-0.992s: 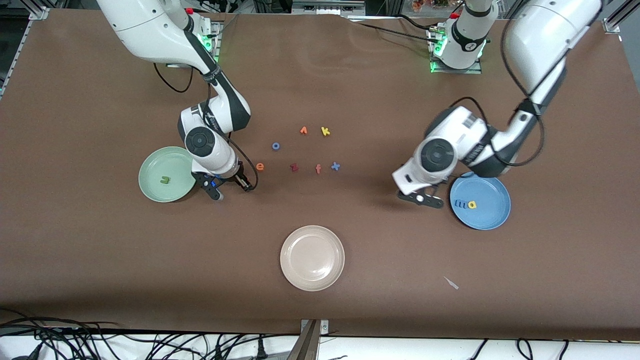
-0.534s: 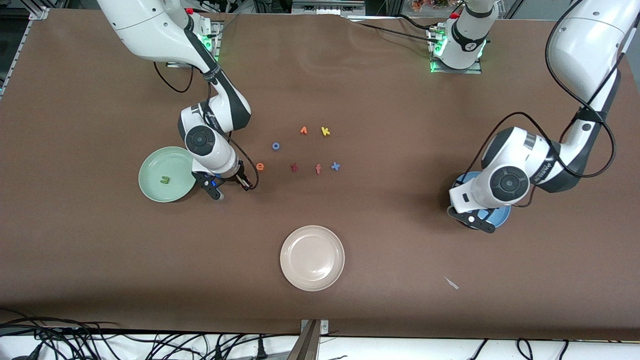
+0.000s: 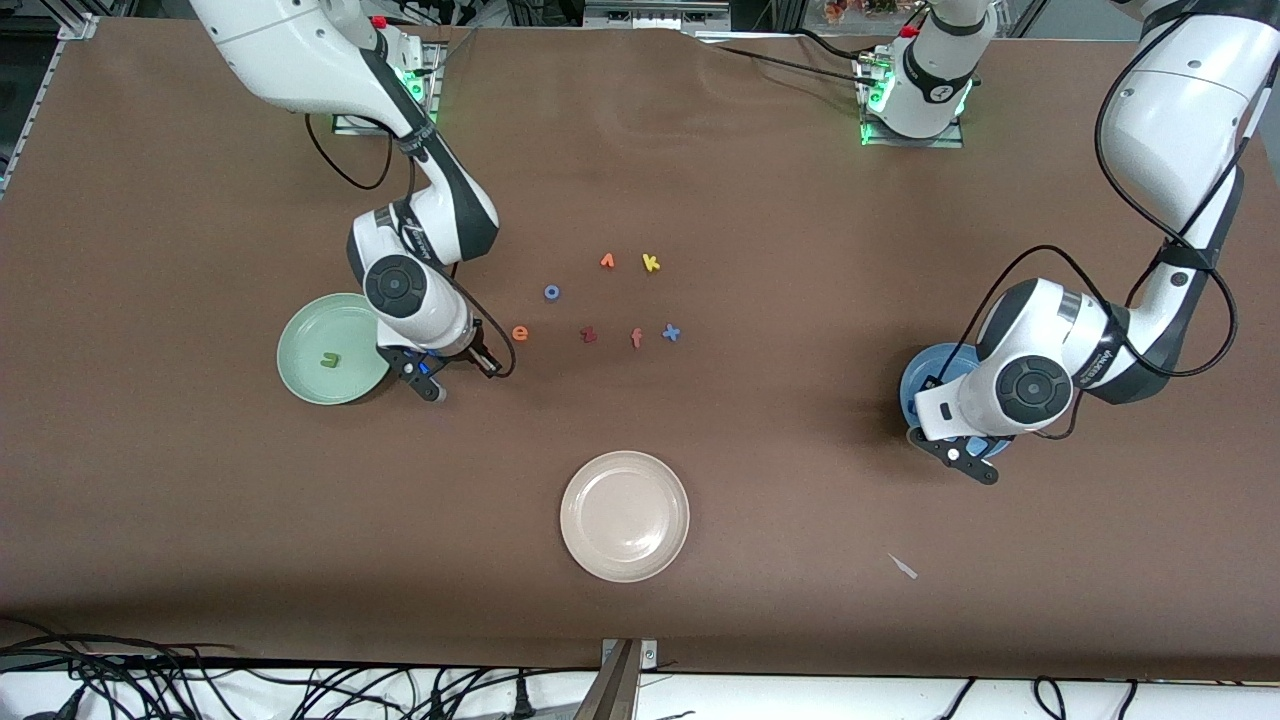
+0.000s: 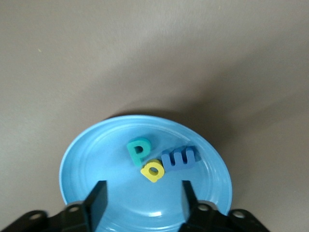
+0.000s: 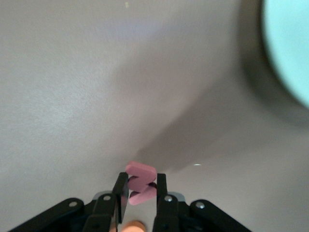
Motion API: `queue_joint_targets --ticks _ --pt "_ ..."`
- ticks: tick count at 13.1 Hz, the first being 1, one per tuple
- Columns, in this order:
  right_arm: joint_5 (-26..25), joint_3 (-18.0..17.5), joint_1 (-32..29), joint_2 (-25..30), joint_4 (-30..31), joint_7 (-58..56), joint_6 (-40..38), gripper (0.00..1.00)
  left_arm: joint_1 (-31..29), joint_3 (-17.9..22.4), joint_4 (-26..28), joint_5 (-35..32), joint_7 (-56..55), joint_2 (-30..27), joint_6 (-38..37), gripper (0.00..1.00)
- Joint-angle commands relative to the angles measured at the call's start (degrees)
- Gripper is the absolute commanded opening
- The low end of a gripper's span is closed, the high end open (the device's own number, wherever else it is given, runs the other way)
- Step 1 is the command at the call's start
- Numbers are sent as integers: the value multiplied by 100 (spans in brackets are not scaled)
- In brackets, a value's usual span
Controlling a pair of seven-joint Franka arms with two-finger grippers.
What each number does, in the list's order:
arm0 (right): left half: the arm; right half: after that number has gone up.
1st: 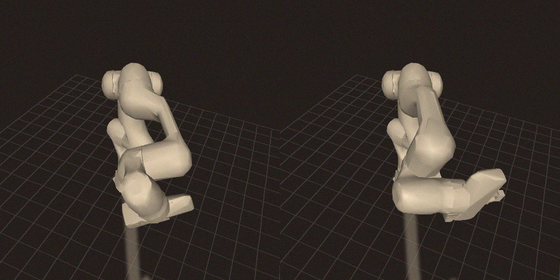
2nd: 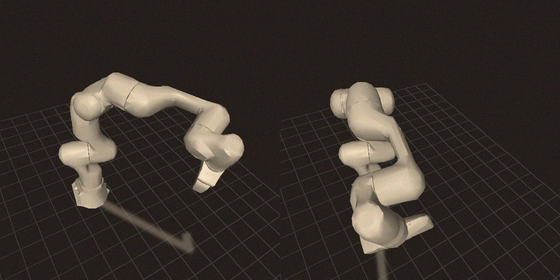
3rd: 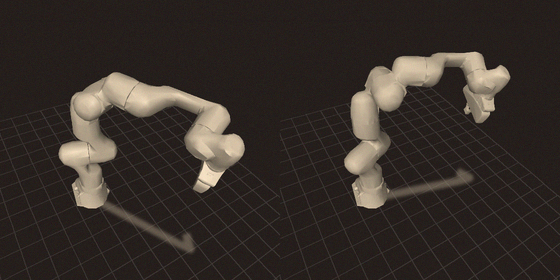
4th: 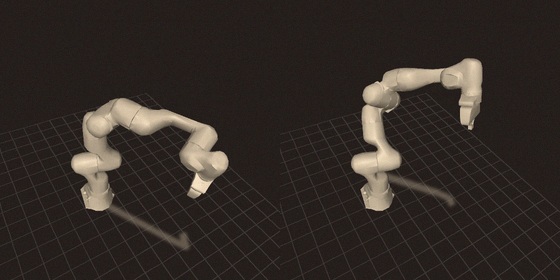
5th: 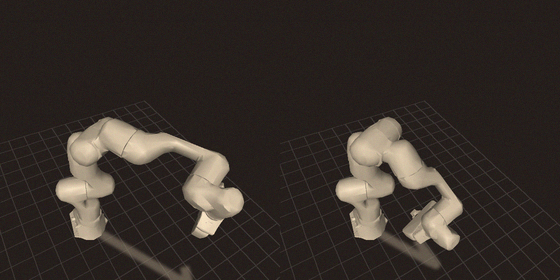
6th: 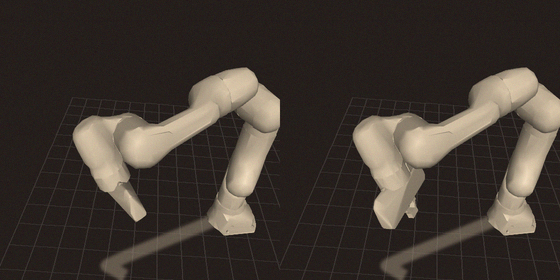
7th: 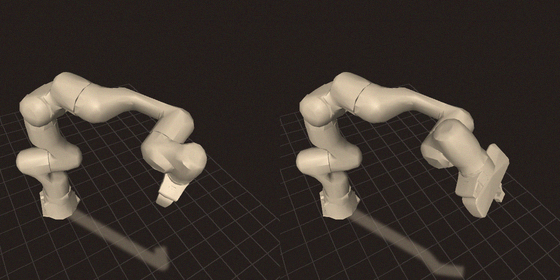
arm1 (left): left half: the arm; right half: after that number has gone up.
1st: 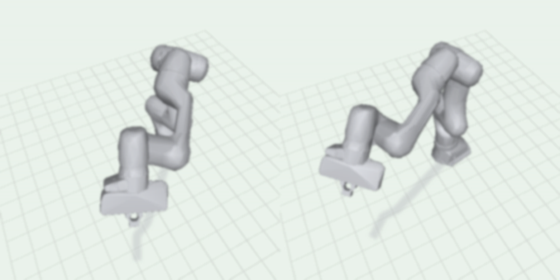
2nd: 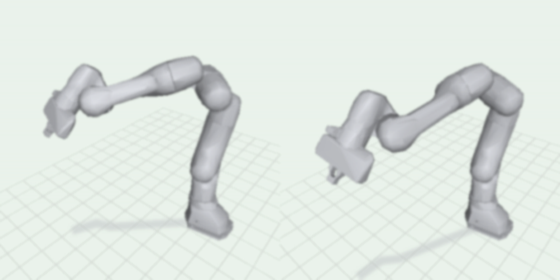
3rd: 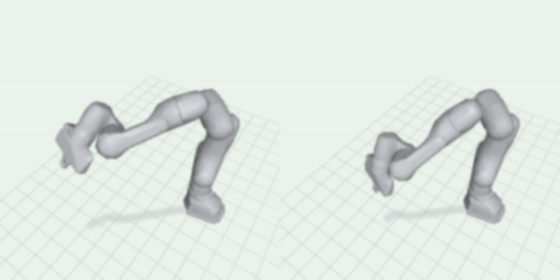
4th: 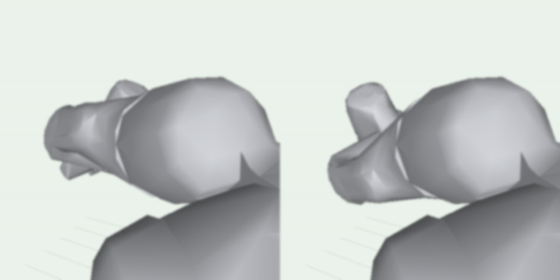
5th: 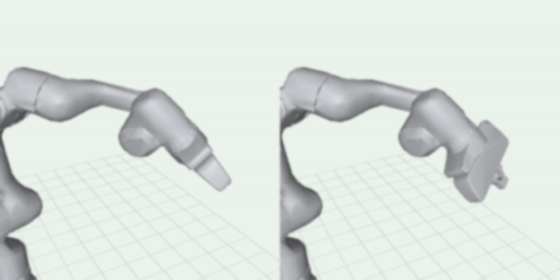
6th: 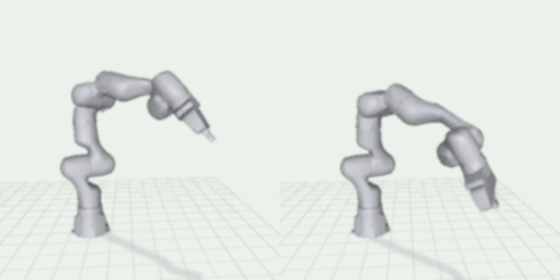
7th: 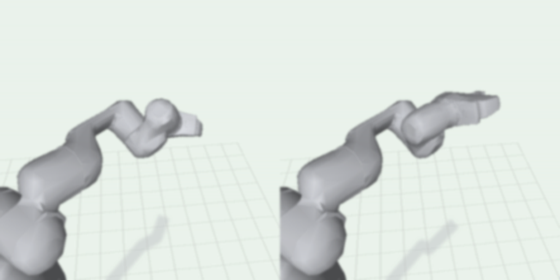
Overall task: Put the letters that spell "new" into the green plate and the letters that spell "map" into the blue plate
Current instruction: 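Place the P in the blue plate while the right gripper places the W, then raise the left gripper to rest while the right gripper grasps the orange e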
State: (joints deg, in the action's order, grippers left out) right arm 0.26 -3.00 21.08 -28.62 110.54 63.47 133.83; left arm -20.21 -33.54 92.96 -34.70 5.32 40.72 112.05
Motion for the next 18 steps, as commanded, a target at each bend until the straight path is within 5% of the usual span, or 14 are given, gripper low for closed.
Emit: queue_joint_targets --ticks 1,6,10,12,13,14,15,17,18 --pt "105 308 -43 496 91 -999 -566 0 70 -205 -76 295 93 -301 -201 100" --pt "114 1266 -43 1129 713 -3048 -806 0 105 -407 -733 1648 5 -915 -1236 100" --pt "114 1627 -43 1262 1416 -3710 -96 1 105 -741 -1822 1827 -435 -1084 -2684 100" --pt "123 1636 -60 1131 1594 -3710 327 20 114 -759 -2219 1835 -418 -1206 -3040 100" --pt "123 1636 -78 1113 1576 -3719 302 65 105 -716 -2299 1861 -374 -1233 -3031 100" --pt "114 1636 -104 1130 1559 -3710 276 92 218 -515 -2291 1957 -373 -1529 -2997 100" --pt "123 1636 -96 1165 1533 -3684 206 99 480 -139 -2239 1976 -391 -1767 -2996 100" --pt "114 1619 -96 1174 1358 -3658 13 99 780 546 -2221 2203 -444 -1997 -2987 100" --pt "132 1557 -87 1174 1243 -3623 -127 99 1121 1281 -2168 2605 -452 -2146 -2857 100"
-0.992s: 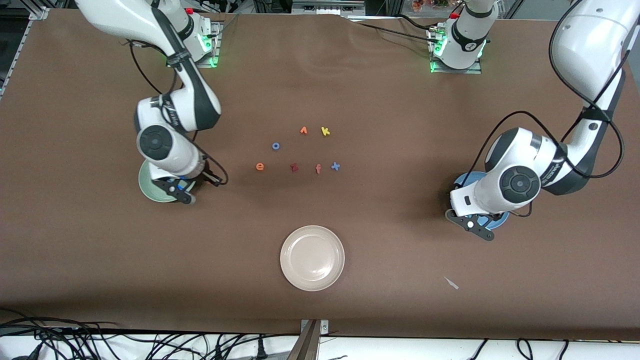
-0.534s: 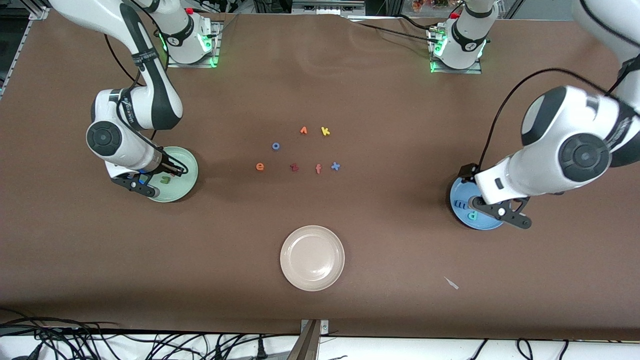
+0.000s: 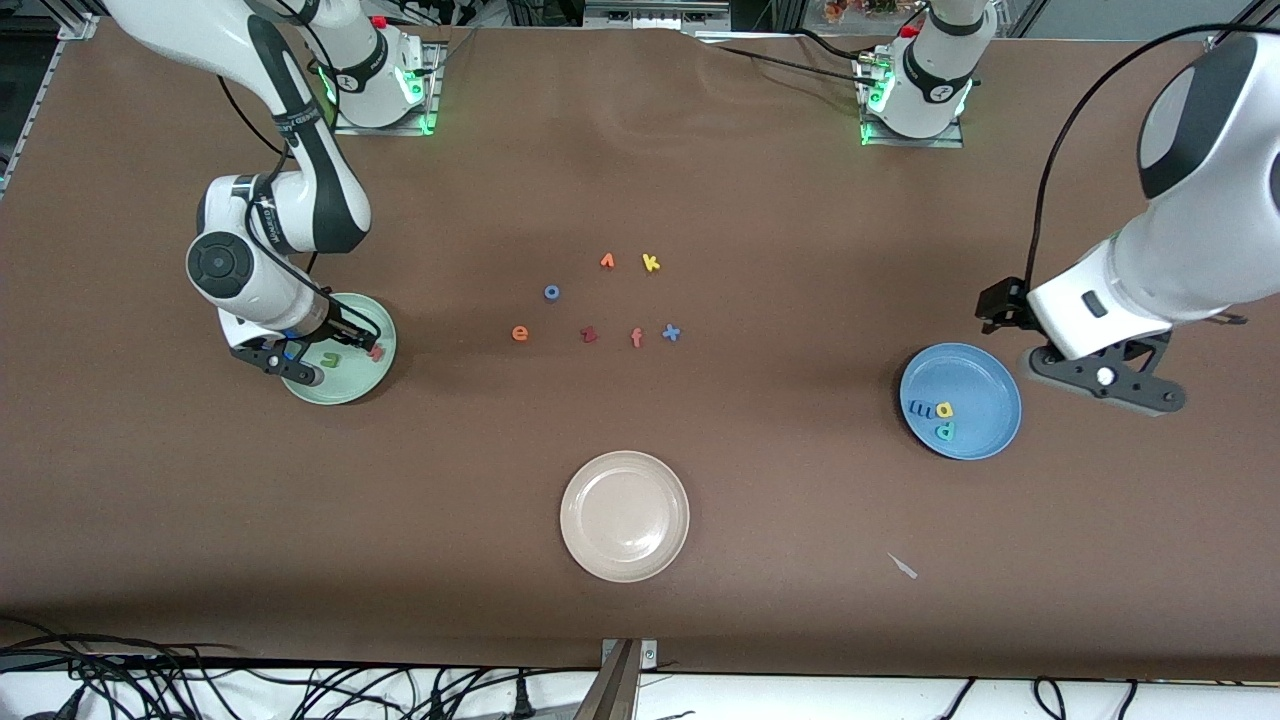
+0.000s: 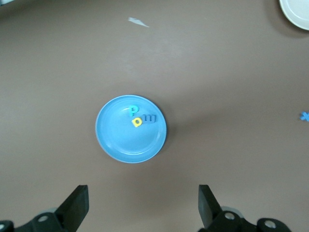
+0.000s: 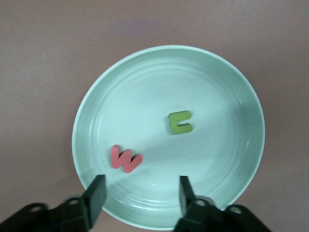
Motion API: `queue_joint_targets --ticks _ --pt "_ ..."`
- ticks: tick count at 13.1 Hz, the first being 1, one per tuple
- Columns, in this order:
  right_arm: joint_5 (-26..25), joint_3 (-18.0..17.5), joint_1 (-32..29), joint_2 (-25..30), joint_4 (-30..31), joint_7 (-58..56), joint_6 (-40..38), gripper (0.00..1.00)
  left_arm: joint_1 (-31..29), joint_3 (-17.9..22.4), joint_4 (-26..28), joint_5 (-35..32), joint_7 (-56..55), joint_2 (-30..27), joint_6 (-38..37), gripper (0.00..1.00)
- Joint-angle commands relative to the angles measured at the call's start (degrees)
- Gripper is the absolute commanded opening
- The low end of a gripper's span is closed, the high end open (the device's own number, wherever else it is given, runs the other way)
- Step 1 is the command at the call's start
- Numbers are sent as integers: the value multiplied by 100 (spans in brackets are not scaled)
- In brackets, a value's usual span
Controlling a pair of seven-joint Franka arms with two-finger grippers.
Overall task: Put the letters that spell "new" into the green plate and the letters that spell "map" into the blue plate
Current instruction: 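Raise the left gripper to rest while the right gripper grasps the orange e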
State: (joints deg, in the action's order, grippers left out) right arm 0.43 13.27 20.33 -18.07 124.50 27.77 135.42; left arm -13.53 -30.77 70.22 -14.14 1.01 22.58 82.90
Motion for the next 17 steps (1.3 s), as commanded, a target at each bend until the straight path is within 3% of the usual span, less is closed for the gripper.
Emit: queue_joint_targets --ticks 1,3,5,7,11,15,17 --pt "255 -192 -3 120 -206 104 -305 99 778 1777 445 996 -22 -603 286 100" --pt "667 -482 41 58 -286 386 -226 99 1123 2582 1533 1317 -13 -1287 1084 100" --pt "731 -754 68 -12 -409 422 -218 99 1133 2681 2309 1361 -4 -1868 1562 100" --pt "827 -1044 85 -222 -558 422 -156 99 1142 2681 2706 1370 -13 -2256 1580 100" --pt "827 -1458 260 -556 -628 396 414 99 1151 2760 2804 1396 48 -2635 1511 100" --pt "827 -1529 603 -1066 -1068 379 486 99 1563 3189 2804 1405 39 -2653 1352 100" --pt "810 -1538 691 -1251 -1121 335 582 99 1529 3200 2804 1405 57 -2644 1247 100"
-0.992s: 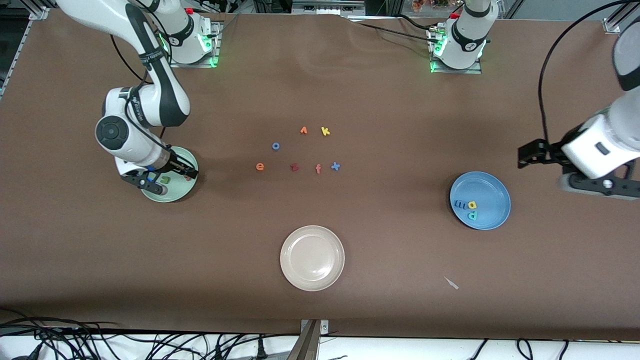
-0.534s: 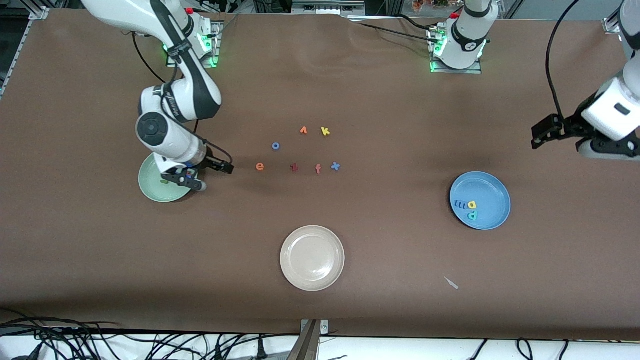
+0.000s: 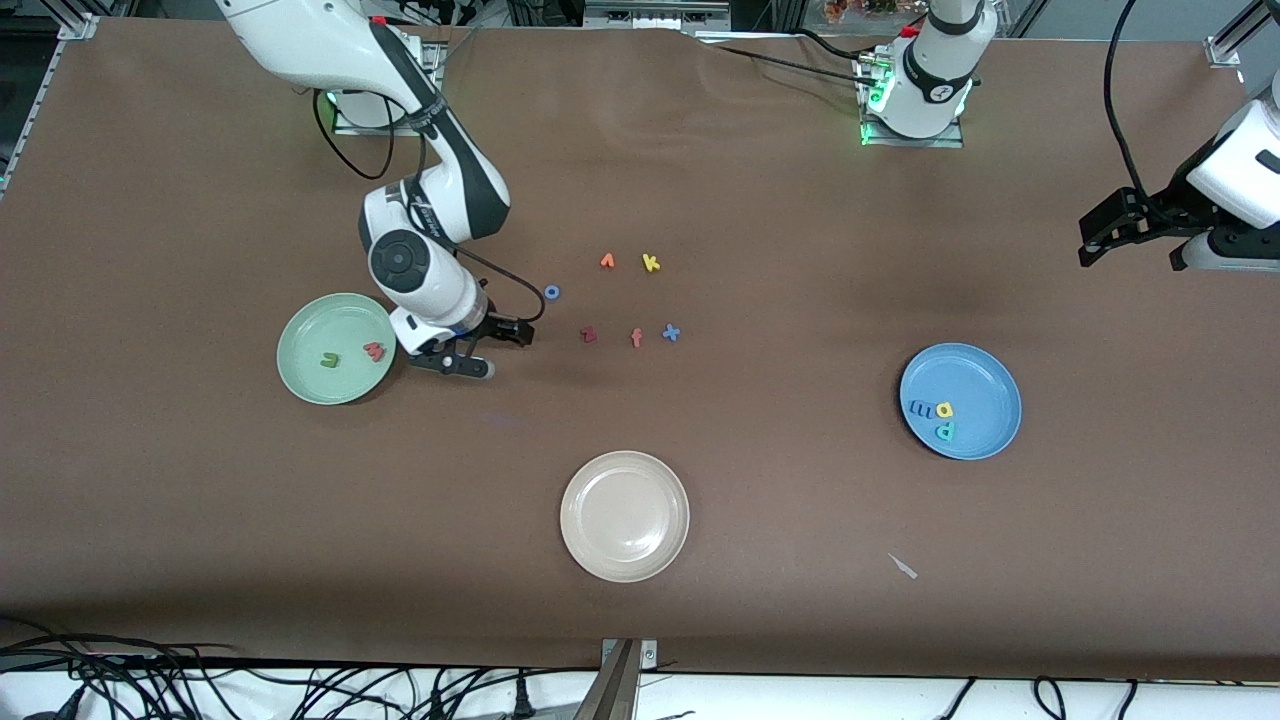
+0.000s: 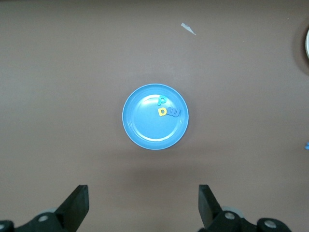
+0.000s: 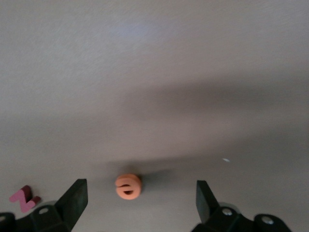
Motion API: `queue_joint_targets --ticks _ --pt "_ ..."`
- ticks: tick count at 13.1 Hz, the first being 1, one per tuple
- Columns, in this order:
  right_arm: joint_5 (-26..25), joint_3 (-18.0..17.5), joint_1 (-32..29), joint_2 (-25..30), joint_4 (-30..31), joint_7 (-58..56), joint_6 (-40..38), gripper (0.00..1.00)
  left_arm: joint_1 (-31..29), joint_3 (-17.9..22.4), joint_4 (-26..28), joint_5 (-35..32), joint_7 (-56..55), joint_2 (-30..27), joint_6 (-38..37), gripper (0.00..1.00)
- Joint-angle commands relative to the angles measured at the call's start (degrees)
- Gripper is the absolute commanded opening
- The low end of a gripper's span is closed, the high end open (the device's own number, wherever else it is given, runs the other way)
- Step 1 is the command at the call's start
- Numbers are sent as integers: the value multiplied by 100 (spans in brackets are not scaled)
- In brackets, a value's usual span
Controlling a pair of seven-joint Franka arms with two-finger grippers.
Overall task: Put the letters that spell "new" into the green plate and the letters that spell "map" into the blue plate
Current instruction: 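Raise the left gripper to rest while the right gripper grasps the orange e, then place the orange e in the green plate with the right gripper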
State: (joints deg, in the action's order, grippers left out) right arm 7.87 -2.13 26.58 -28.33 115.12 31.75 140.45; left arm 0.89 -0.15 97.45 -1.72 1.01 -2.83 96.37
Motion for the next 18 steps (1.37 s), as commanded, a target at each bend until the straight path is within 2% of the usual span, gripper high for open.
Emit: queue_joint_targets --ticks 1,6,9,12,18 --pt "48 10 110 -269 -174 -72 131 99 78 138 73 164 48 -95 -119 100" --pt "-14 10 145 -401 -227 -116 175 84 61 129 -129 164 48 19 -338 100" --pt "-5 10 207 -436 -236 -90 263 67 69 129 -218 172 48 81 -382 100" --pt "-5 10 233 -480 -227 -54 263 66 96 120 -226 164 39 81 -514 100" --pt "4 2 259 -498 -227 -37 228 46 140 120 -314 164 31 125 -549 100"
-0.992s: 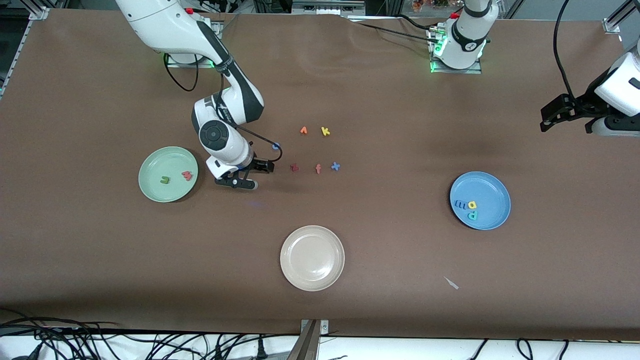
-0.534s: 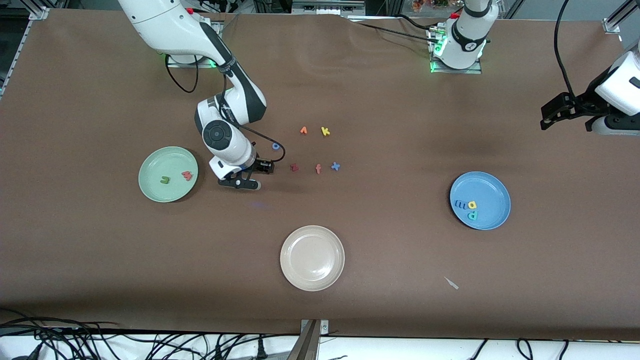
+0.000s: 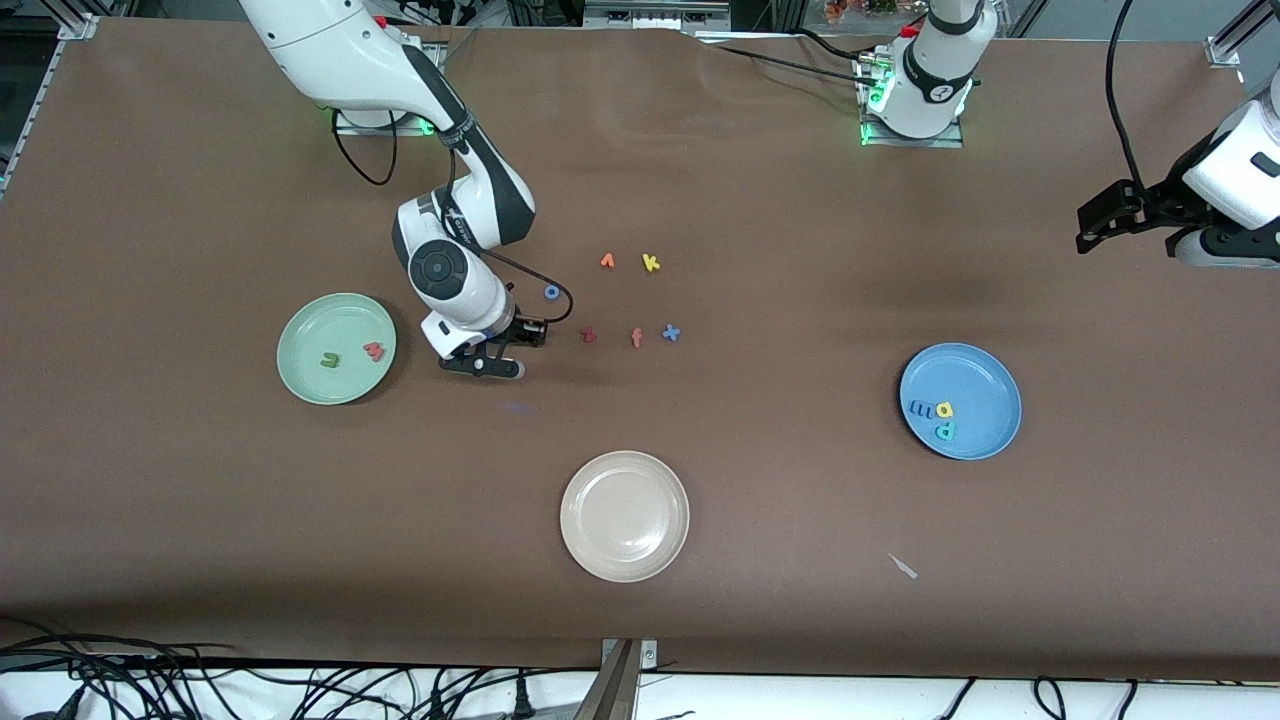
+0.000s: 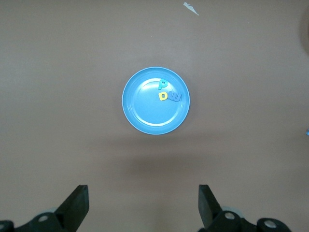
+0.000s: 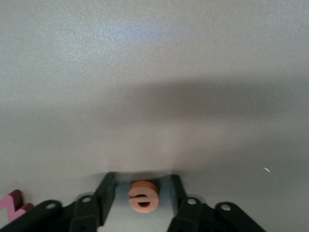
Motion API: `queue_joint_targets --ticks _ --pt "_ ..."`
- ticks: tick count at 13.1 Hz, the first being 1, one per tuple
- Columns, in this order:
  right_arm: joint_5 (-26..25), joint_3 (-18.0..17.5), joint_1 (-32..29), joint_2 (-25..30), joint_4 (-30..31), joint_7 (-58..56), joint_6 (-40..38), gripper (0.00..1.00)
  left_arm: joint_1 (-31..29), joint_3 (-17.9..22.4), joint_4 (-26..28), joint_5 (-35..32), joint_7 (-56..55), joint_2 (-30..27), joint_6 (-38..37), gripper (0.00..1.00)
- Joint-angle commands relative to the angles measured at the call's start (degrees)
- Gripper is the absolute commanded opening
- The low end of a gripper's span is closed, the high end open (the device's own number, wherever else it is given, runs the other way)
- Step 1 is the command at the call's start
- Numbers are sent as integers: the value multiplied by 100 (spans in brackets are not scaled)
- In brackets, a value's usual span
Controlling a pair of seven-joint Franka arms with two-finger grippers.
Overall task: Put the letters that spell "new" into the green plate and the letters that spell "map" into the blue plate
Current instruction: 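Place the orange e in the green plate with the right gripper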
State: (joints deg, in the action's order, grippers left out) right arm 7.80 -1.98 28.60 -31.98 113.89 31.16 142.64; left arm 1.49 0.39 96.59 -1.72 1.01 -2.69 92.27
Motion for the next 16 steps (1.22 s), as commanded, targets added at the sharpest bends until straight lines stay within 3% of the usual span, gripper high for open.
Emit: queue_joint_targets --ticks 1,4,11,13,16 --pt "3 -13 67 -133 -104 13 9 42 80 66 -238 163 31 111 -139 100" --pt "11 -4 128 -194 -104 21 53 31 71 66 -264 172 39 111 -139 100" --pt "-6 5 128 -168 -279 -128 -104 19 62 66 -273 163 48 120 -139 100" --pt "-15 75 102 25 -559 -180 -865 18 97 66 -369 172 39 163 -139 100" --pt "-15 636 102 490 -509 -881 -1746 18 88 66 -387 172 39 181 -209 100"
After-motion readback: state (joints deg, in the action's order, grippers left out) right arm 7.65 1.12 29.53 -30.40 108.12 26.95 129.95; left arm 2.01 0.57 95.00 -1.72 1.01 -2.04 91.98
